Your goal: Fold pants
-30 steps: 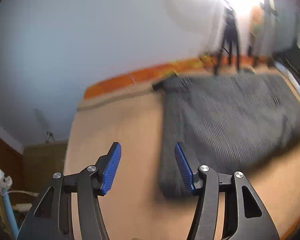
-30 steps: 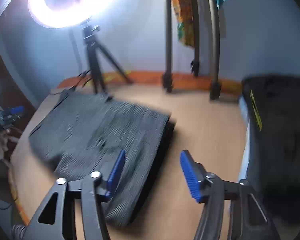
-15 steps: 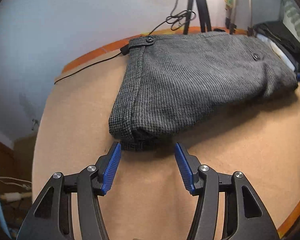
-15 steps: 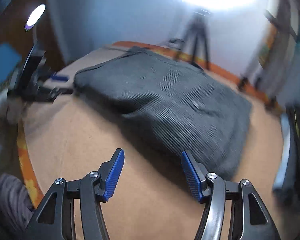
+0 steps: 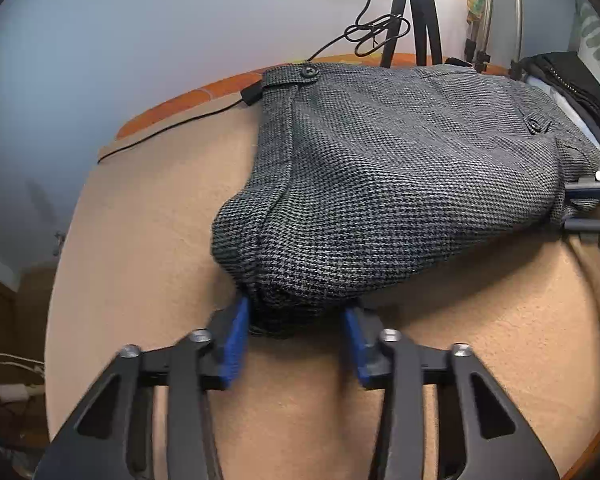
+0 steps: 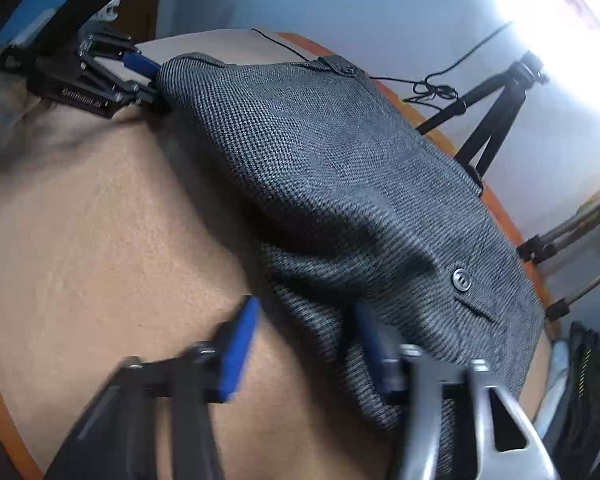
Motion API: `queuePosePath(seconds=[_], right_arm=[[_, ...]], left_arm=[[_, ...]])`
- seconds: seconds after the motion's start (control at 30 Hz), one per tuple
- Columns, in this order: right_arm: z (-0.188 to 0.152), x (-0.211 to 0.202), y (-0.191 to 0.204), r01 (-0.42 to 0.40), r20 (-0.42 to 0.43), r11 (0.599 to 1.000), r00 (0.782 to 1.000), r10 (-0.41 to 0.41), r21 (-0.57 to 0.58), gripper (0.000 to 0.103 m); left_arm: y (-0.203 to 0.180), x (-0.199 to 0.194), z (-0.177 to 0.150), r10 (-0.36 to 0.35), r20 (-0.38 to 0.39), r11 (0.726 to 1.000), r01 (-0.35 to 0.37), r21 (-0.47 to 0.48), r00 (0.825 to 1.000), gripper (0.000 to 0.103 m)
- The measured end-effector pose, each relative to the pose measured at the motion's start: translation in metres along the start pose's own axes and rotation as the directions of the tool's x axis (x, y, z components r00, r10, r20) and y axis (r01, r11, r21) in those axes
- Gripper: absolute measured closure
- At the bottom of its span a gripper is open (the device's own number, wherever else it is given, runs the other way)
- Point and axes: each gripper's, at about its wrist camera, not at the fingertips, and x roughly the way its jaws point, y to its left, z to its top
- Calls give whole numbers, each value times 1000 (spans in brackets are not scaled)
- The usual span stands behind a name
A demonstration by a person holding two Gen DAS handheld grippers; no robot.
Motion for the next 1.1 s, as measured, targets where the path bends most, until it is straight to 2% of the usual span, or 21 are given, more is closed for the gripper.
queuePosePath(seconds=[0.07,0.1,0.23,0.4,0.5,0.6,0.67,0.7,0.77,0.83,0.97,1.03,1.1], right_arm=[[1,-1,0,3,-9,1000,1000,-3,-24,96],[2,-5,-2,-8,-6,1000,1000,8,-29,99],[7,-25,-12,-8,26,999,1000,9,-50,102],[17,-46,-40,-19,68,1000,998,19,-1,102],[19,-56,-55,-43,104,998,994,39,35,102],[18,-51,-56,-104,94,994,990,101,37,101],[11,-43,-43,-129,66,992,990,128,8,98],[7,-39,-36,-148,44,989,988,148,-4,91],[-4,-34,-29,-162,24,987,986,163,-11,76],[-20,-38,-24,-157,23,988,987,156,9,70],[-46,-56,-40,-154,64,976,987,146,154,52],[-64,-69,-59,-136,94,947,989,114,290,48],[-79,-76,-77,-141,116,897,988,101,420,47]], left_arm=[[2,-3,4,-4,-2,1000,4,11,1000,80],[3,-8,6,-14,0,1000,14,21,1000,81],[9,-27,21,-13,35,999,11,47,999,83],[13,-40,47,-9,53,998,5,64,999,83],[16,-41,52,2,46,997,-6,81,999,78],[17,-39,39,14,3,993,-14,114,1000,70],[22,-34,27,31,-49,992,-25,126,998,62],[24,-32,18,46,-74,990,-35,134,996,62],[28,-35,2,102,-84,984,-89,153,991,62],[32,-45,-10,112,-68,986,-102,133,991,62],[12,-74,-16,1,13,991,-3,132,1000,62],[-10,-80,-11,-50,37,984,43,173,998,62],[-30,-81,1,-97,60,976,83,201,993,62]])
